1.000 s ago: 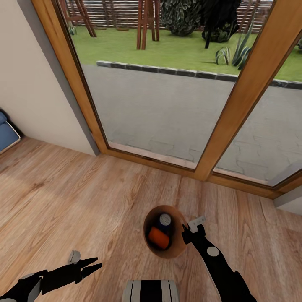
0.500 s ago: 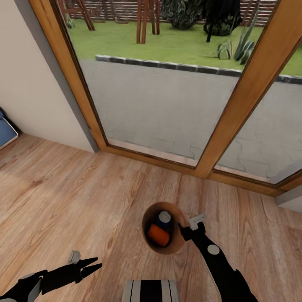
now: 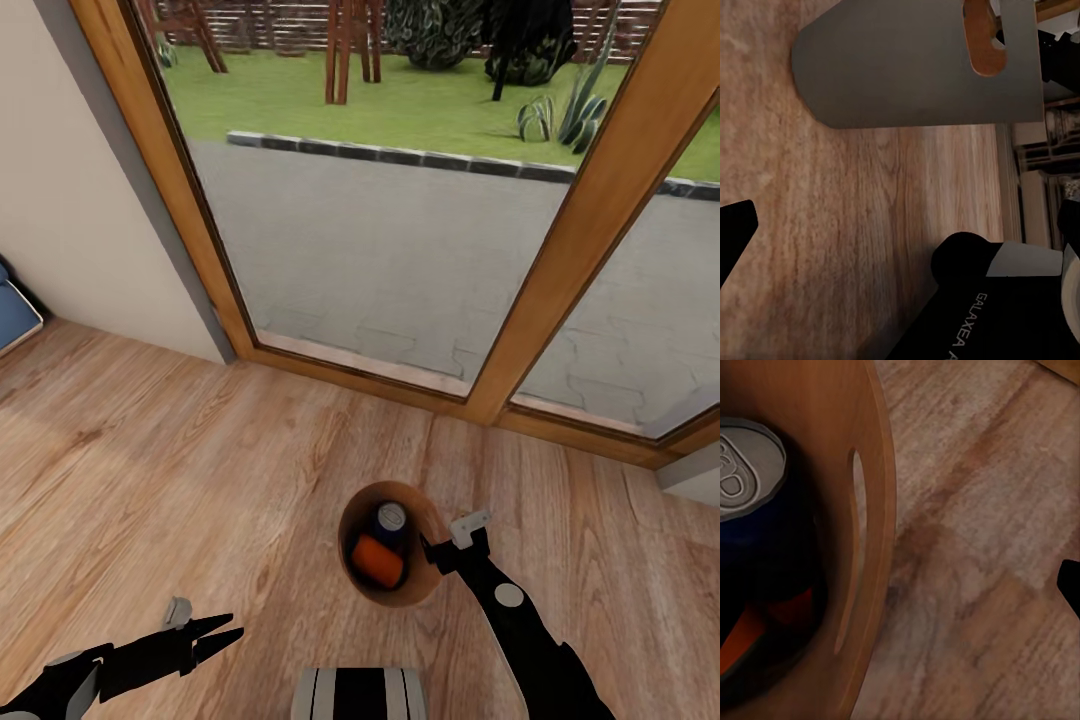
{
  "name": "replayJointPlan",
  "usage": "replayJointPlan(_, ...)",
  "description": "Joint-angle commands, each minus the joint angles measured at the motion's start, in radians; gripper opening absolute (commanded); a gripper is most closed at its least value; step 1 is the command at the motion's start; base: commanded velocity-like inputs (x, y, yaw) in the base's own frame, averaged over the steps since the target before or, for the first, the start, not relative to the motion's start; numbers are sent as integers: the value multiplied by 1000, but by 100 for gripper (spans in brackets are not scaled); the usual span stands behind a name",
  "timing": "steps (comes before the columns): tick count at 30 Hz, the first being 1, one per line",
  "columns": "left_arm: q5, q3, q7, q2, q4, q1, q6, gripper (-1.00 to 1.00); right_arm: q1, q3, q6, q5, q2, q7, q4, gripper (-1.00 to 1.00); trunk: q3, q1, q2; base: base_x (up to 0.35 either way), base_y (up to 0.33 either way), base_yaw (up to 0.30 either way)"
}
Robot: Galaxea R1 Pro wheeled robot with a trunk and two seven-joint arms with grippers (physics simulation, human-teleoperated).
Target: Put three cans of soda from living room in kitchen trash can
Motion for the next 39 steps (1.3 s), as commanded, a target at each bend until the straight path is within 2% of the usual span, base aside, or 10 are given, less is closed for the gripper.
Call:
replayJointPlan(1,0,0,0,0,0,0,0,100,0,0,0,2,0,0,25,100,0,0,0,0,0,0)
replayJointPlan(15,0,0,0,1,0,0,0,100,0,0,0,2,0,0,23,100,0,0,0,0,0,0)
replayJointPlan(25,0,0,0,1,0,0,0,100,1,0,-1,2,14,1,23,100,0,0,0,0,0,0)
replayJointPlan(39,0,0,0,0,0,0,-1,100,1,0,-1,2,17,0,23,100,0,0,0,0,0,0)
